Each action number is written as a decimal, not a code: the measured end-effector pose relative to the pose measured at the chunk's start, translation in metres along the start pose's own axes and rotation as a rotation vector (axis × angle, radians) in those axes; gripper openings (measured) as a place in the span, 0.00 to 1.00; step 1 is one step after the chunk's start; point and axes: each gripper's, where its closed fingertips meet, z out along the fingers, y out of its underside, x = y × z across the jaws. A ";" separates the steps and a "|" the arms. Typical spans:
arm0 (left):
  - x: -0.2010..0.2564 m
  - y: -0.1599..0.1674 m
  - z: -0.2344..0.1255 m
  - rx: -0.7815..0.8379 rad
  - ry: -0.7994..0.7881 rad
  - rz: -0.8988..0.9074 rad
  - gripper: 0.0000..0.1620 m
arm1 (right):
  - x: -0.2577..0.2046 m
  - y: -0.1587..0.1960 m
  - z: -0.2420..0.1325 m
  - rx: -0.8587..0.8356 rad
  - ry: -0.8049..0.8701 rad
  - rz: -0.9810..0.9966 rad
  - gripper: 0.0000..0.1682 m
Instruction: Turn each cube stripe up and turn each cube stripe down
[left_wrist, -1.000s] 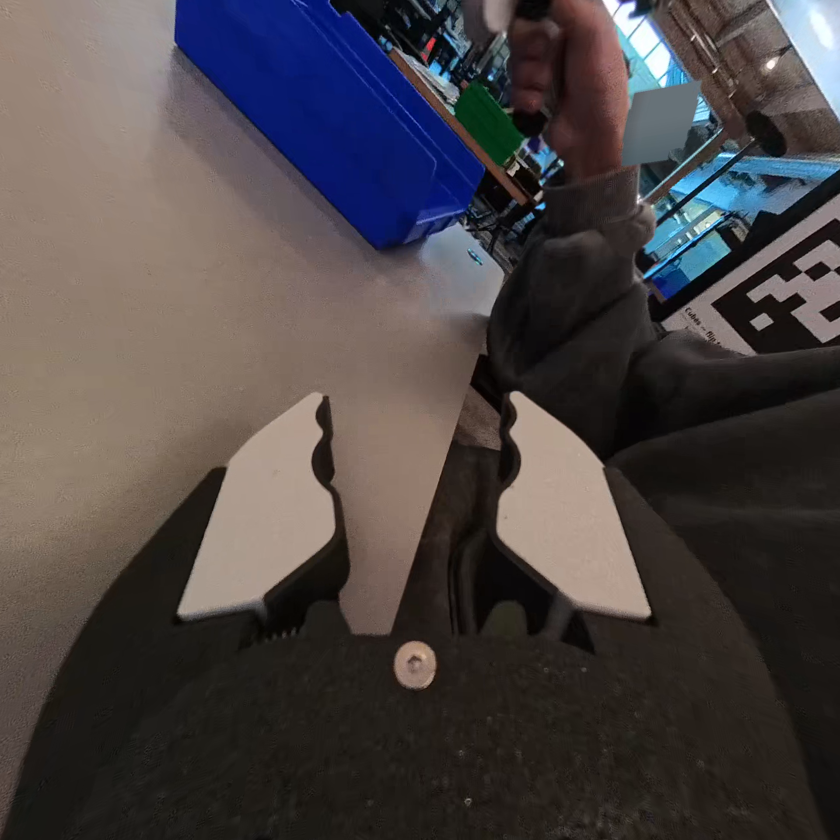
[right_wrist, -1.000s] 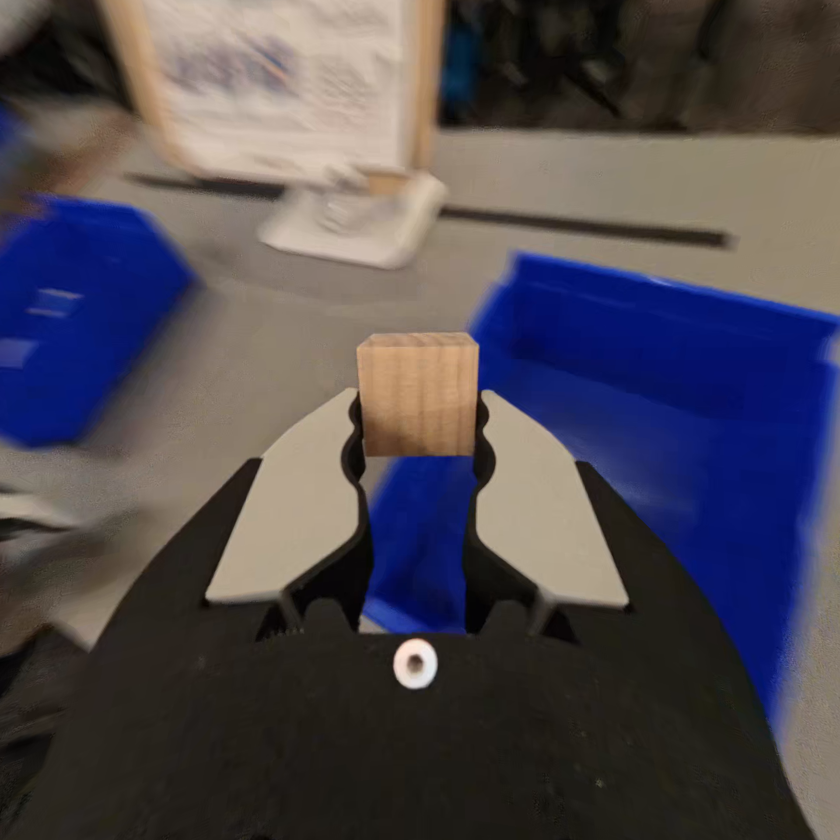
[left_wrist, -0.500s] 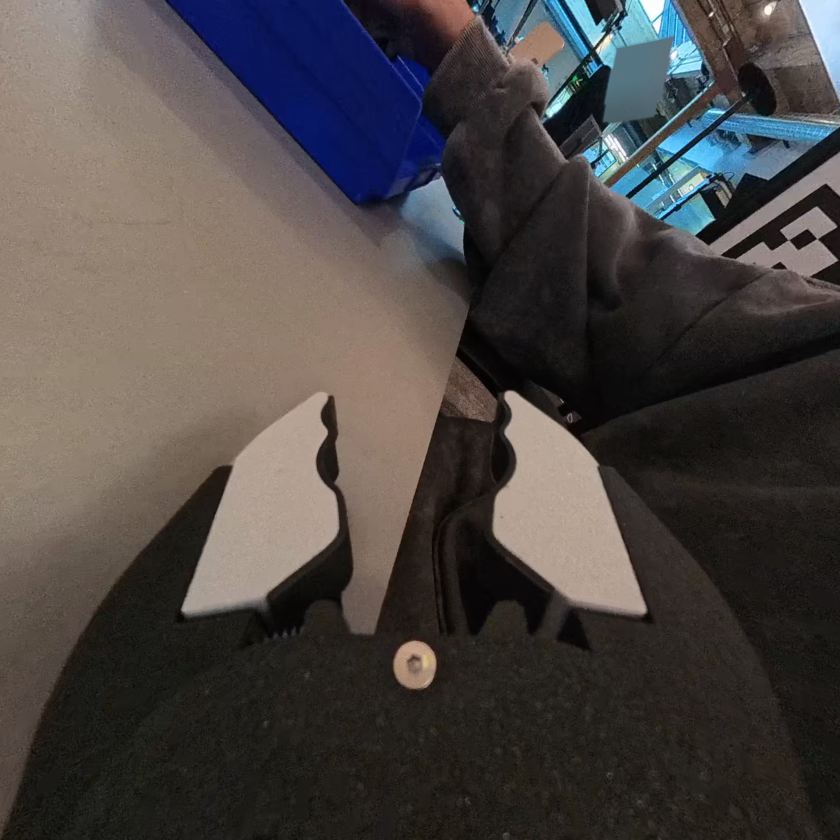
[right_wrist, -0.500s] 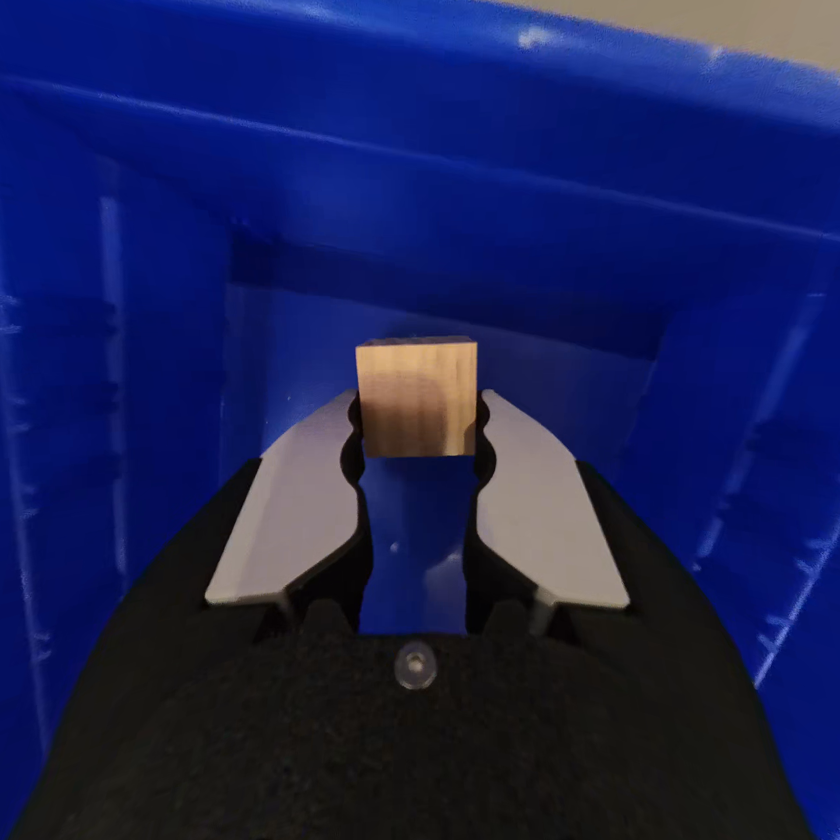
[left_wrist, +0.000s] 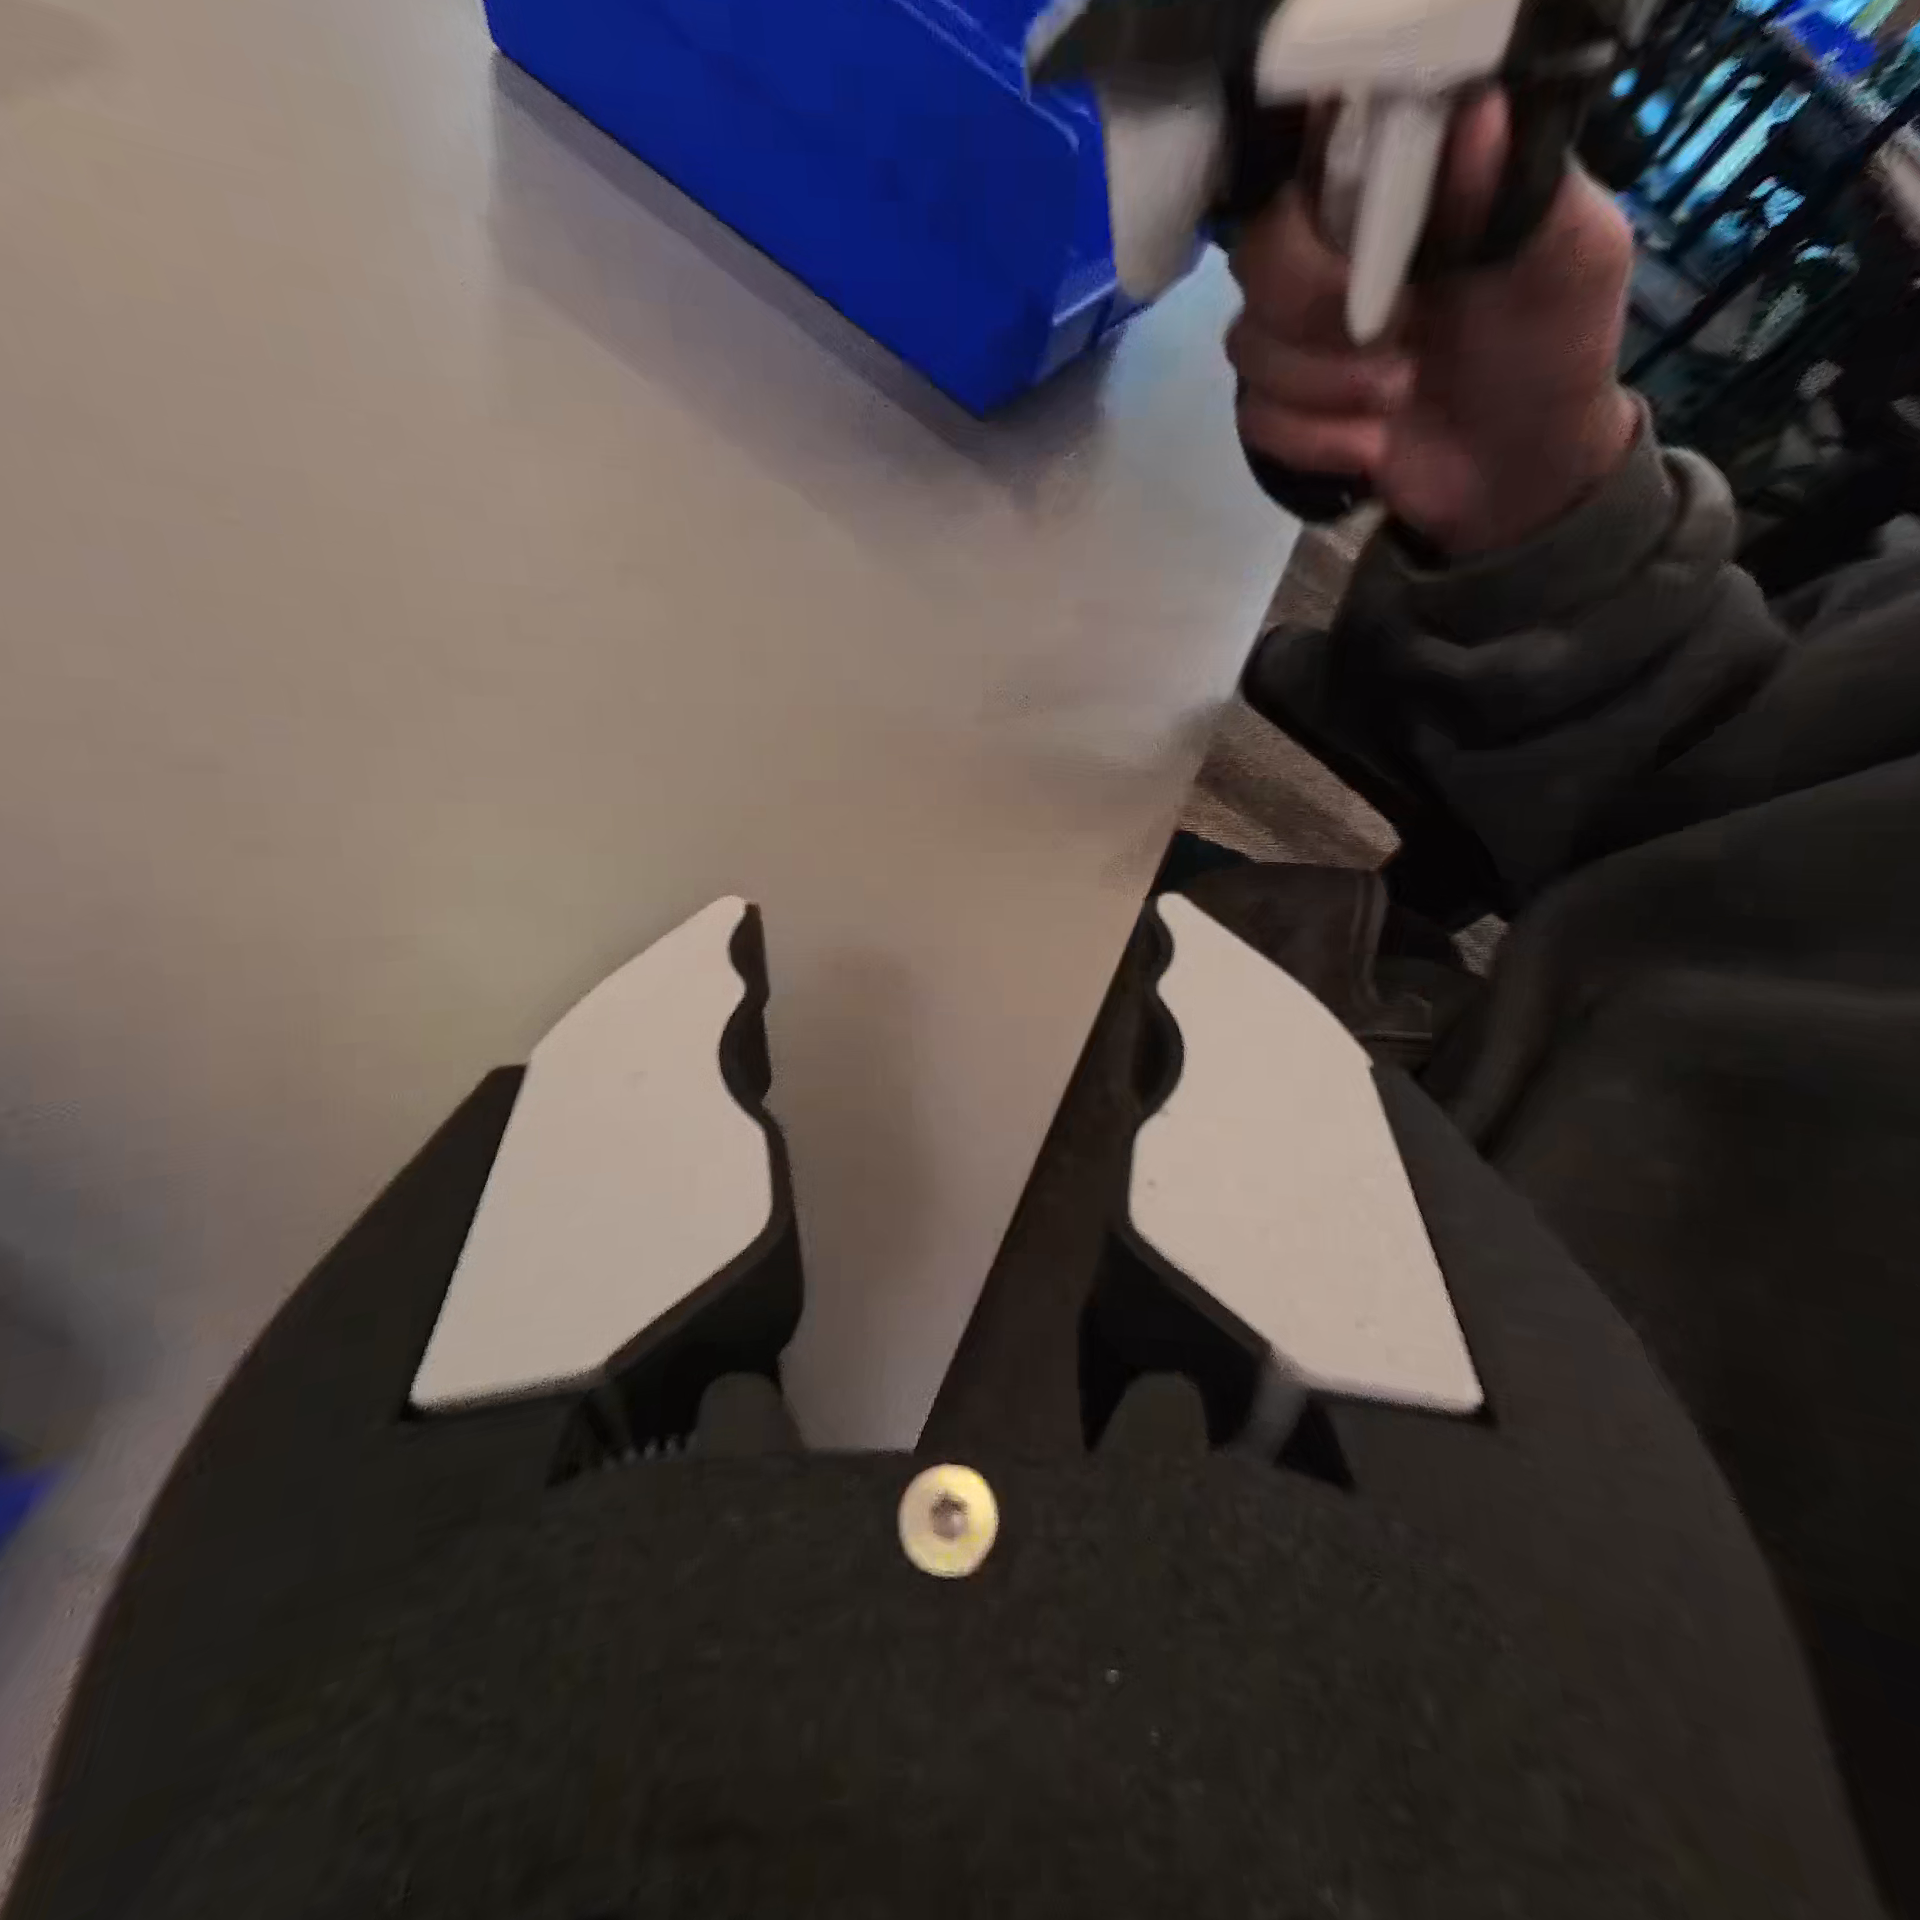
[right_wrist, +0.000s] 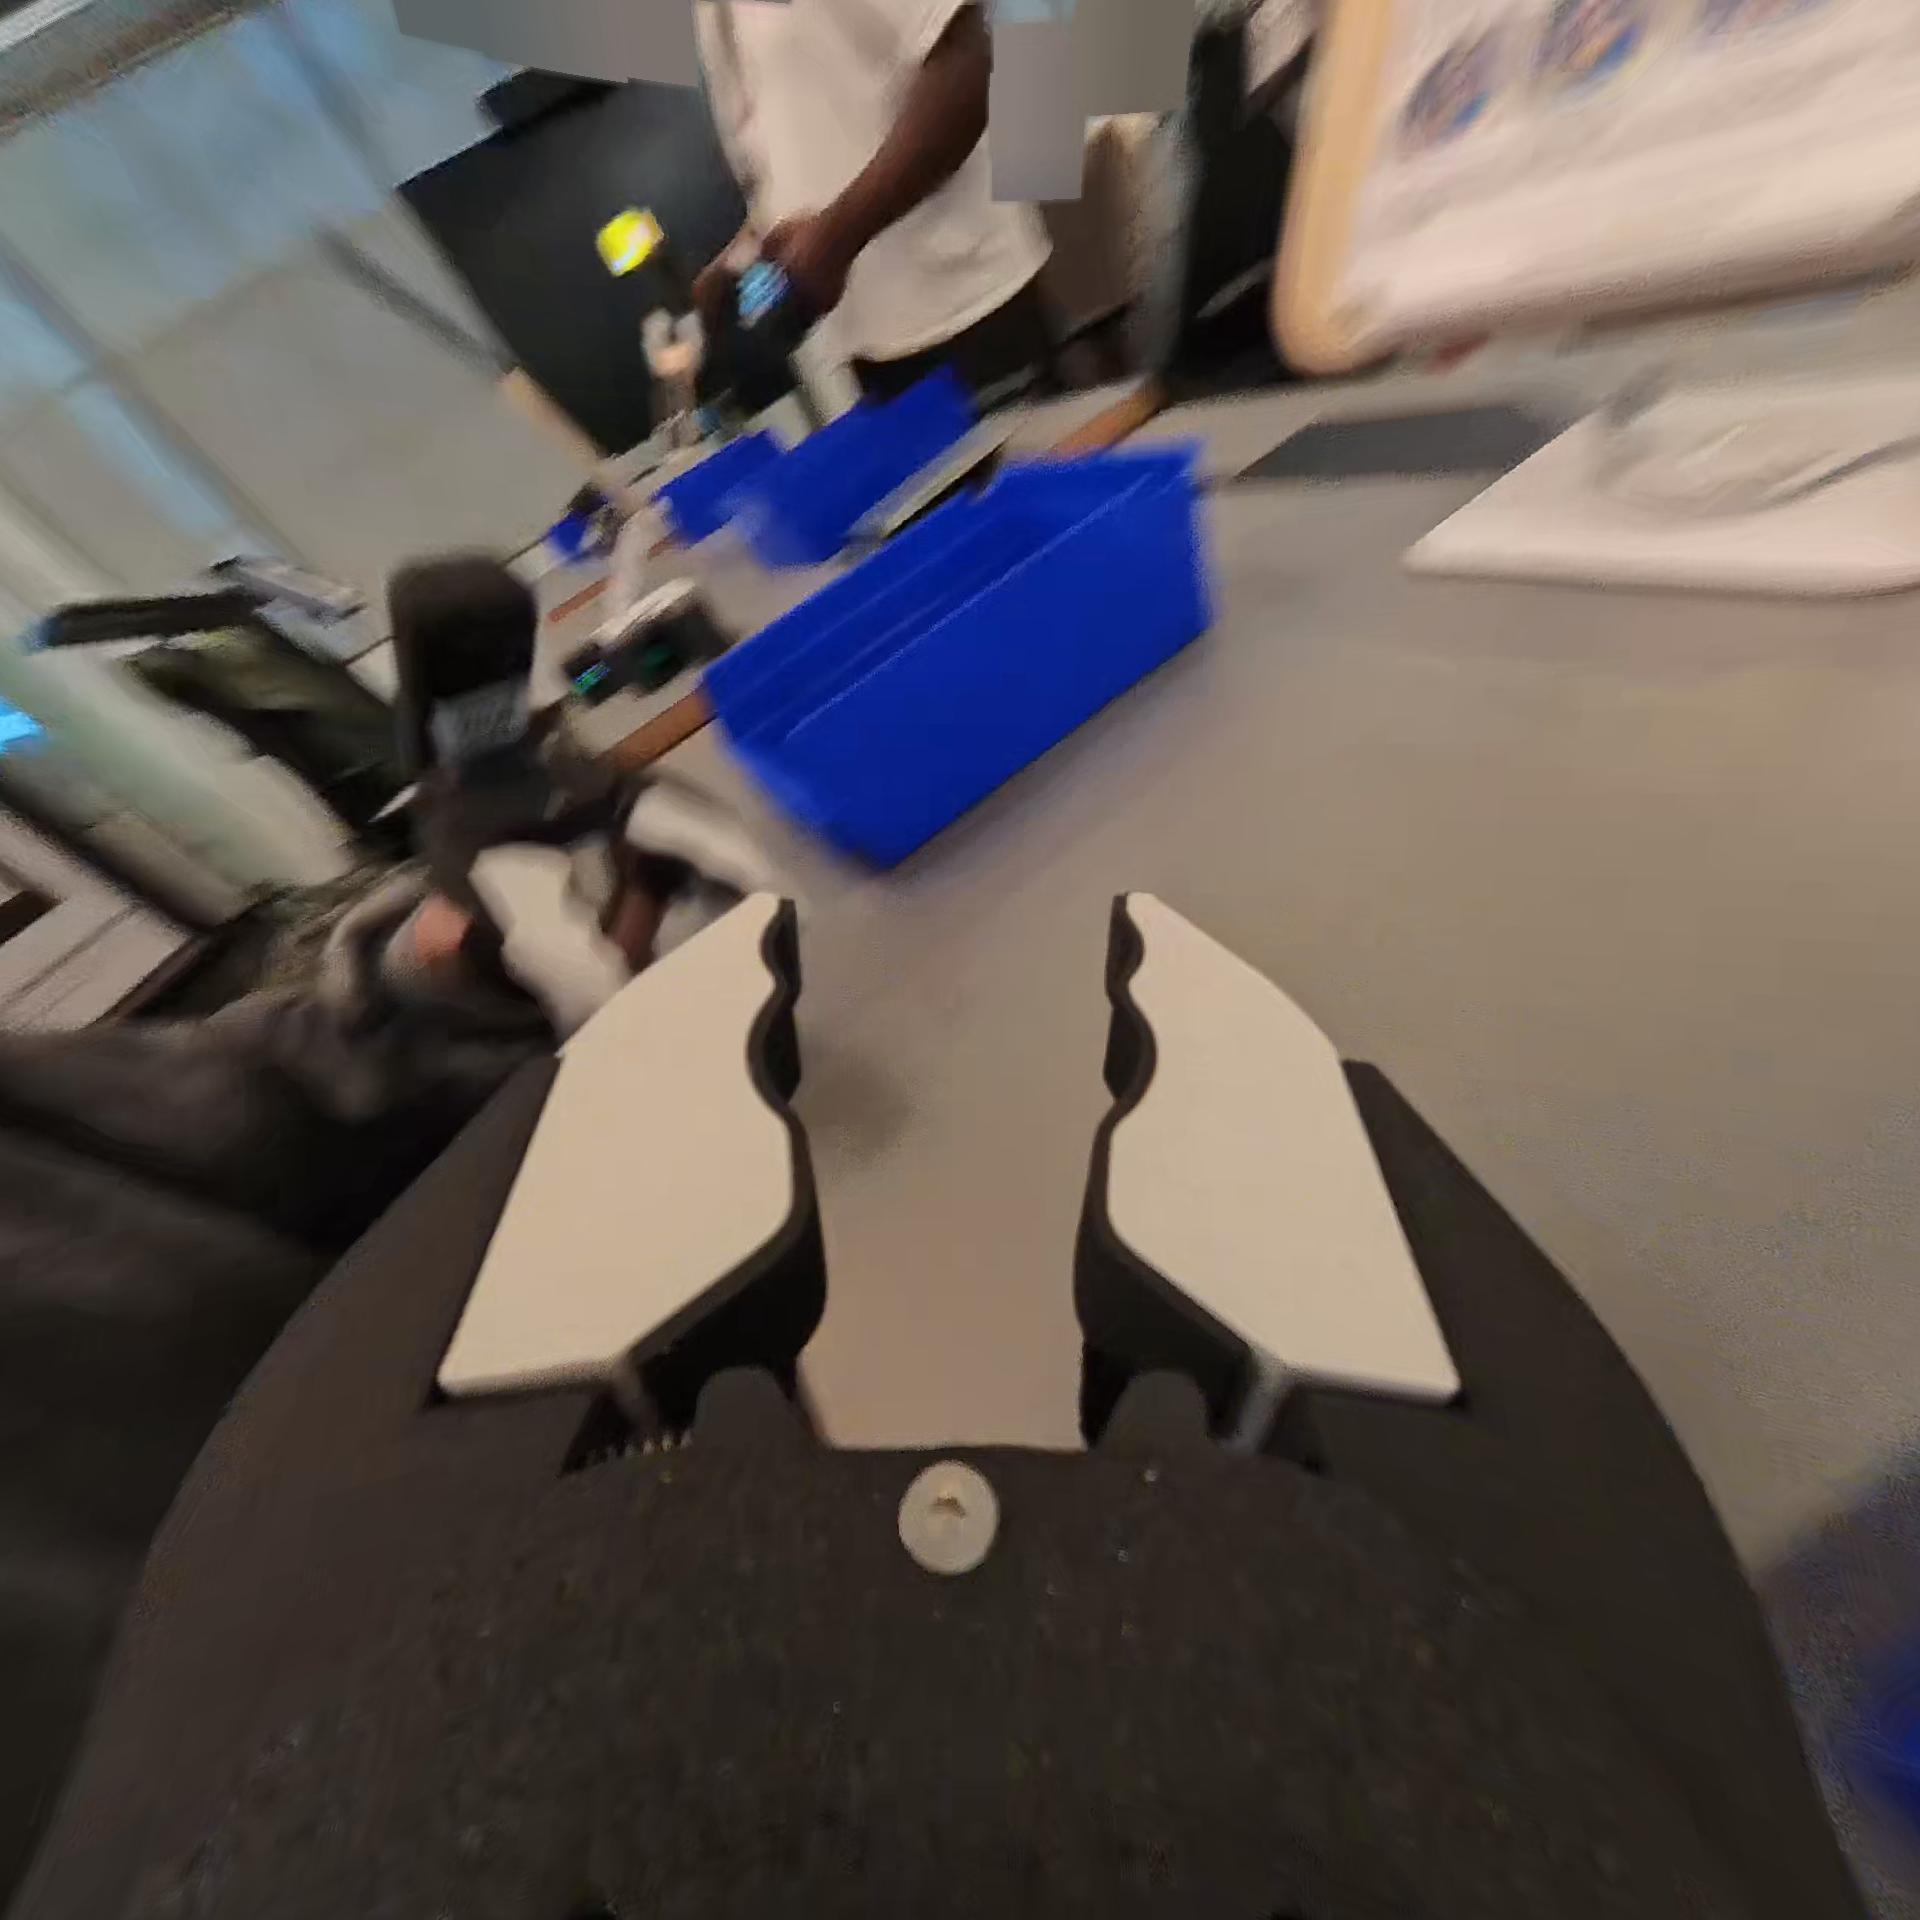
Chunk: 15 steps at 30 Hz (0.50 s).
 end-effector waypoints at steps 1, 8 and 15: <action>-0.009 -0.004 -0.015 -0.003 -0.062 0.028 0.43 | -0.018 0.025 0.011 -0.055 -0.065 0.031 0.34; -0.150 0.006 -0.156 -0.451 -0.559 0.316 0.43 | -0.049 0.081 0.035 -0.270 -0.159 -0.037 0.32; -0.256 0.043 -0.167 -0.813 -0.434 0.265 0.43 | -0.043 0.084 0.031 -0.261 -0.206 0.075 0.32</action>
